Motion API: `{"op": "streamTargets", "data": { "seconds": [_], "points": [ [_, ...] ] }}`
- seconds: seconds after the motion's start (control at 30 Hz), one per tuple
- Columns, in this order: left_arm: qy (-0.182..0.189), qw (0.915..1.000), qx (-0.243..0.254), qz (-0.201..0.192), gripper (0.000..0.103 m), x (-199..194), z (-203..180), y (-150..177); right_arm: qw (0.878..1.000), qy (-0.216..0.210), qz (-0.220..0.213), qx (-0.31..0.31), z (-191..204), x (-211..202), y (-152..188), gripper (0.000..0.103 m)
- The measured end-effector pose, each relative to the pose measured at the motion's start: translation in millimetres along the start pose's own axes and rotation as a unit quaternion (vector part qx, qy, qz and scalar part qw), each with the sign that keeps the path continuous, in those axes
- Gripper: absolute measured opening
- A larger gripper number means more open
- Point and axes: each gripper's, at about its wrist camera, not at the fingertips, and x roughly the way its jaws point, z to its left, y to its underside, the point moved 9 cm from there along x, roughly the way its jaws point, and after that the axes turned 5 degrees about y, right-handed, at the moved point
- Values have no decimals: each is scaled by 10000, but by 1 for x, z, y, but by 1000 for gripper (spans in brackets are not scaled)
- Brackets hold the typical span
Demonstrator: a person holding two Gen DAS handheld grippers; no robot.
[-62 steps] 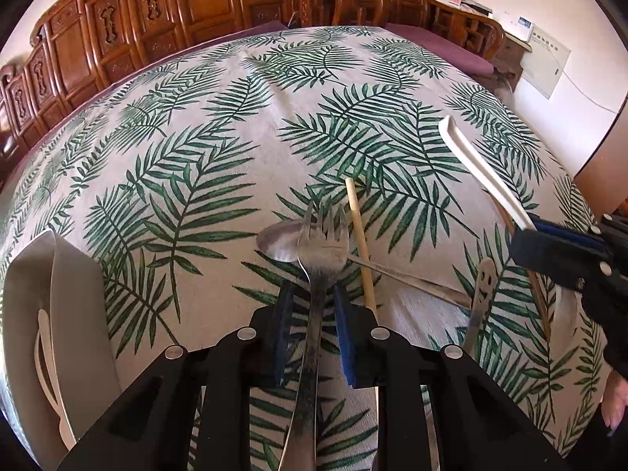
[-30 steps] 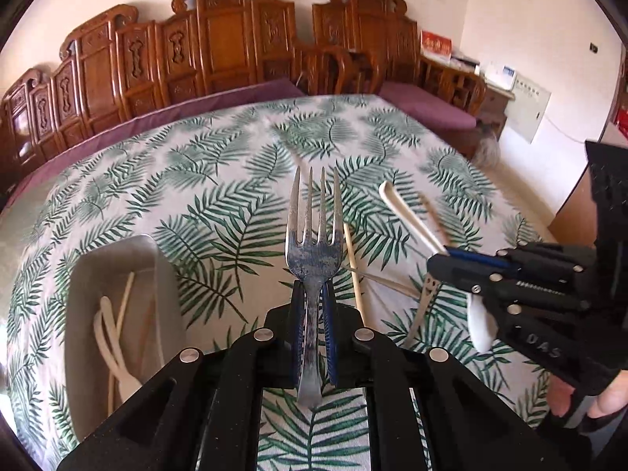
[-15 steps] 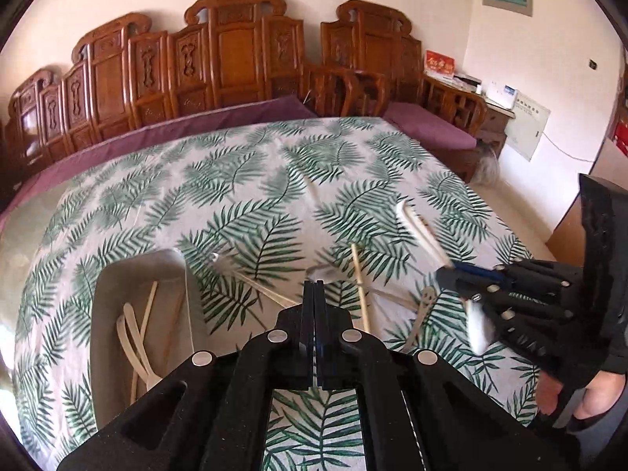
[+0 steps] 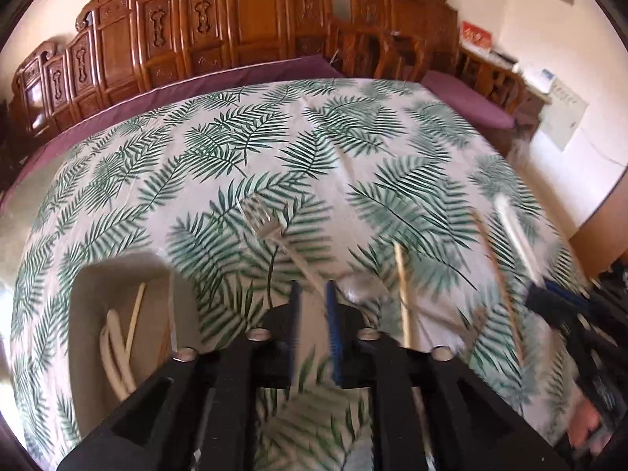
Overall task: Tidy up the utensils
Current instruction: 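Carry the metal fork into the grey tray and open the left gripper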
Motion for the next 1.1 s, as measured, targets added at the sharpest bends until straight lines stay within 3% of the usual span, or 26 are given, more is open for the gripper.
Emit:
{"op": "streamTargets", "data": {
  "seconds": [0.03,0.2,0.33,0.4,0.43,0.57,1.1],
  "points": [
    [-160,9998,-26,84,30,14,3,-6,10000,-13,23,31,-2,2,0,9],
    [-669,9962,-196,515,30,66,21,-16,9997,-154,34,184,-9,5,-3,9],
    [-742,9926,-443,858,31,90,30,-11,9996,-224,63,186,-5,7,-4,9],
    [-797,9927,-454,788,30,89,31,-13,9995,-247,72,179,-4,8,-4,9],
    [-788,9927,-445,794,18,89,30,-13,9995,-249,80,178,-4,8,-4,9],
    [-795,9927,-366,831,6,86,27,-8,9995,-253,81,145,-1,9,-4,9],
    [-327,9994,84,119,6,1,6,4,9995,-275,30,153,11,-1,-2,9]
  ]
}}
